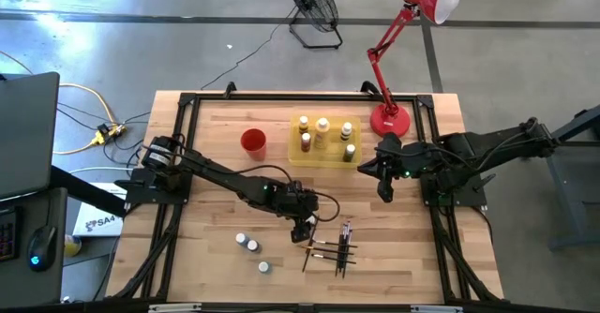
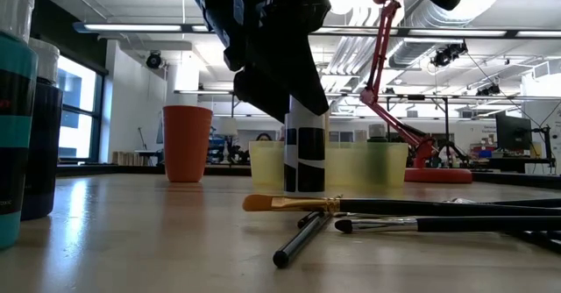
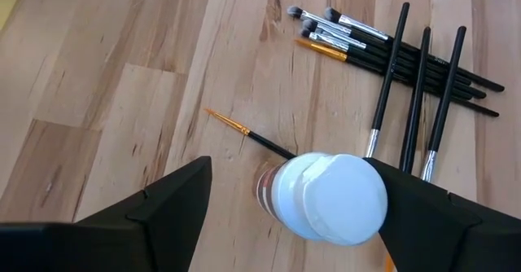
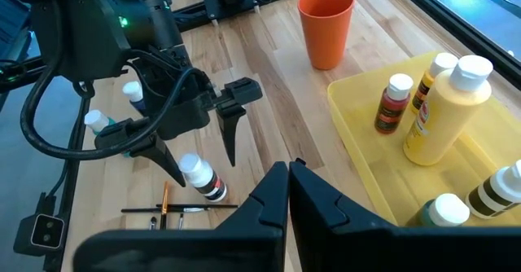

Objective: Pick & Place Paint Supplies
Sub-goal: Put the white paint bottle into the yellow bin

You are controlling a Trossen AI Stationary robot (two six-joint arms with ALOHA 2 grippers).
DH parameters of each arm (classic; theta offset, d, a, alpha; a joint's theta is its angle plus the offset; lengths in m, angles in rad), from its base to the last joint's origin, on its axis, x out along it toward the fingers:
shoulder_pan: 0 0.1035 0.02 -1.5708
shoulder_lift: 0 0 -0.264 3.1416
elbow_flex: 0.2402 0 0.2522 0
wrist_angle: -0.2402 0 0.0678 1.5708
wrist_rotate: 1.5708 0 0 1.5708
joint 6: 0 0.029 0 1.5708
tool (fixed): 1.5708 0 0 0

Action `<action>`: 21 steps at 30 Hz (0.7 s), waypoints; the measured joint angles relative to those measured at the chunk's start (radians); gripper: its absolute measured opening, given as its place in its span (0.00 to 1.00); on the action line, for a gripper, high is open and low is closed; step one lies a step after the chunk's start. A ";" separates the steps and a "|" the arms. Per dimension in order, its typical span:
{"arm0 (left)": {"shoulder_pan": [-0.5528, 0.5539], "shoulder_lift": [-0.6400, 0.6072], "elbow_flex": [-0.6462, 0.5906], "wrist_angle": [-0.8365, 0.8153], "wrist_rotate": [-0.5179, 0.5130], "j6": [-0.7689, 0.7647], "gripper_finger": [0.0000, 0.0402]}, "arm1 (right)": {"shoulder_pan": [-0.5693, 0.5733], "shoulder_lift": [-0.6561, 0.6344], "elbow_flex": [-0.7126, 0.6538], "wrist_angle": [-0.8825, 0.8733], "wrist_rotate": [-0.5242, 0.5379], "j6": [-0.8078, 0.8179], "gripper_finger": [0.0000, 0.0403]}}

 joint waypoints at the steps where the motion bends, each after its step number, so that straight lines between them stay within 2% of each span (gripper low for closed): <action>1: 0.000 0.000 0.000 0.000 0.000 0.000 0.75 | 0.000 0.000 0.000 0.000 0.000 0.000 0.01; 11: 0.000 0.000 0.000 0.000 0.000 0.001 0.55 | 0.000 0.000 0.000 0.000 0.000 0.000 0.01; 21: 0.000 0.000 0.000 0.000 -0.003 -0.019 0.42 | 0.000 0.000 0.000 0.000 0.000 0.000 0.01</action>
